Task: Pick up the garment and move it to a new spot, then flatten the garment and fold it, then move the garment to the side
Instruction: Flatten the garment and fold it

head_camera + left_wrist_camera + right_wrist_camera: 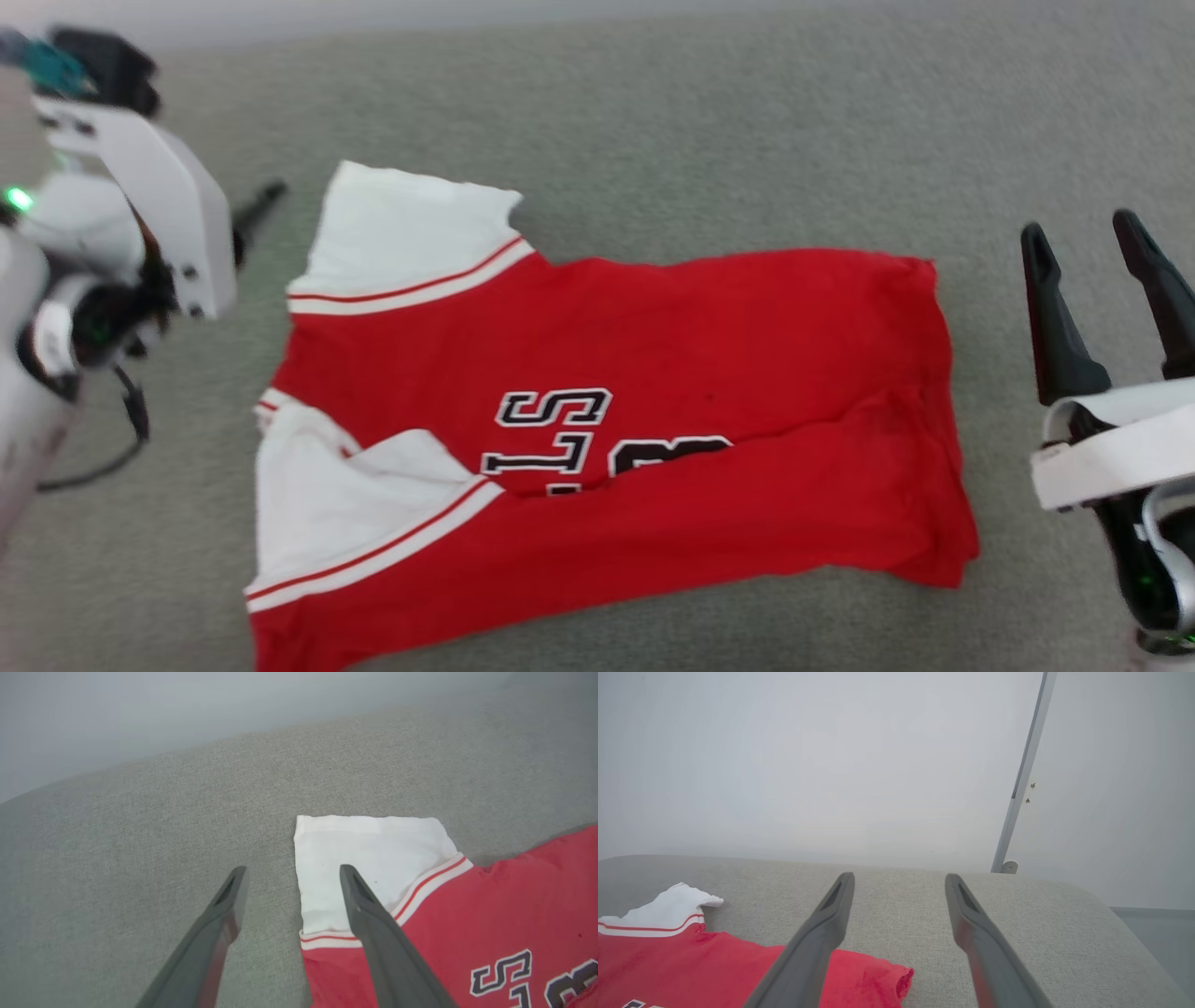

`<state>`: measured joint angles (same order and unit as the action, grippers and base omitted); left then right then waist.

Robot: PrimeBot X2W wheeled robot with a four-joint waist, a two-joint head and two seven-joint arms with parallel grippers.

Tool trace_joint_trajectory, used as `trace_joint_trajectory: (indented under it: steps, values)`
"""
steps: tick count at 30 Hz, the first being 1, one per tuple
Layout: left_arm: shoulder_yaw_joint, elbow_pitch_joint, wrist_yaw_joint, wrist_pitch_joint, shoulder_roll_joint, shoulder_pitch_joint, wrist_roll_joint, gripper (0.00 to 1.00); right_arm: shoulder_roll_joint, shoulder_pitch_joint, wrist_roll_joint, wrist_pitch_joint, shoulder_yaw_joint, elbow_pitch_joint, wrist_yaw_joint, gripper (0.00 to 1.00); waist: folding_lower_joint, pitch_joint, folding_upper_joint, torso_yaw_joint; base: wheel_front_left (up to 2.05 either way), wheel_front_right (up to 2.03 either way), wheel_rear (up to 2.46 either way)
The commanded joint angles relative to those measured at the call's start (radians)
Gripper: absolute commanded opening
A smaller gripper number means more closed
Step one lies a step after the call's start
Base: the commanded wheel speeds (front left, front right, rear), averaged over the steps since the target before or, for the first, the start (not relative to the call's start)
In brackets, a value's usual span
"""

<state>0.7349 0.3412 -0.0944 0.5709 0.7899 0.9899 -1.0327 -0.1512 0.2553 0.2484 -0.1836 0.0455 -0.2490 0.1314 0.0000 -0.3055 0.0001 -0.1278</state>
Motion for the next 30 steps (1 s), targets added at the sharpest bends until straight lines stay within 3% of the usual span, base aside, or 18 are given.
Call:
trace_joint_trajectory:
  steps: [1, 5, 11, 25, 26, 27, 28, 29, 30]
  values:
    - [-0.002, 0.031, 0.019, -0.012, -0.01, 0.032, 0.014, 1.0, 0.01, 0.017, -0.01, 0.05, -0.012, 0.02, -0.002, 1.0, 0.0, -0.058, -0.0001, -0.06, 0.0, 0.0, 0.0]
    - [0.002, 0.12, 0.06, -0.016, -0.02, 0.096, 0.033, 1.0, 0.033, 0.03, -0.026, 0.161, -0.033, 0.061, -0.002, 1.0, 0.0, -0.098, -0.0001, -0.102, 0.0, 0.0, 0.0]
    - [0.022, 0.219, 0.095, 0.037, -0.023, 0.18, 0.058, 1.0, 0.053, 0.042, -0.028, 0.224, -0.045, 0.114, -0.002, 1.0, 0.0, -0.151, -0.0001, -0.152, 0.0, 0.0, 0.0]
    - [0.075, 0.375, 0.071, 0.262, -0.051, 0.25, 0.044, 1.0, 0.073, 0.055, -0.031, 0.261, -0.045, 0.147, -0.002, 1.0, 0.0, -0.206, -0.0001, -0.181, 0.0, 0.0, 0.0]
    - [0.078, 0.38, 0.067, 0.272, -0.053, 0.249, 0.045, 0.96, 0.074, 0.057, -0.03, 0.26, -0.045, 0.148, -0.002, 1.0, 0.0, -0.207, -0.0001, -0.18, 0.0, 0.0, 0.0]
    - [0.081, 0.385, 0.065, 0.286, -0.057, 0.244, 0.038, 0.52, 0.074, 0.058, -0.029, 0.256, -0.044, 0.151, -0.002, 1.0, 0.0, -0.208, -0.0001, -0.179, 0.0, 0.0, 0.0]
    - [0.081, 0.392, 0.061, 0.303, -0.062, 0.238, 0.028, 0.23, 0.075, 0.059, -0.027, 0.251, -0.044, 0.153, -0.002, 1.0, 0.0, -0.209, -0.0001, -0.178, 0.0, 0.0, 0.0]
    - [0.082, 0.396, 0.056, 0.318, -0.066, 0.231, 0.02, 0.0, 0.076, 0.061, -0.025, 0.247, -0.047, 0.153, -0.002, 1.0, 0.0, -0.209, -0.0001, -0.177, 0.0, 0.0, 0.0]
    - [0.085, 0.397, 0.053, 0.329, -0.069, 0.229, 0.018, 0.0, 0.077, 0.064, -0.022, 0.241, -0.049, 0.153, -0.002, 1.0, 0.0, -0.209, -0.0001, -0.175, 0.0, 0.0, 0.0]
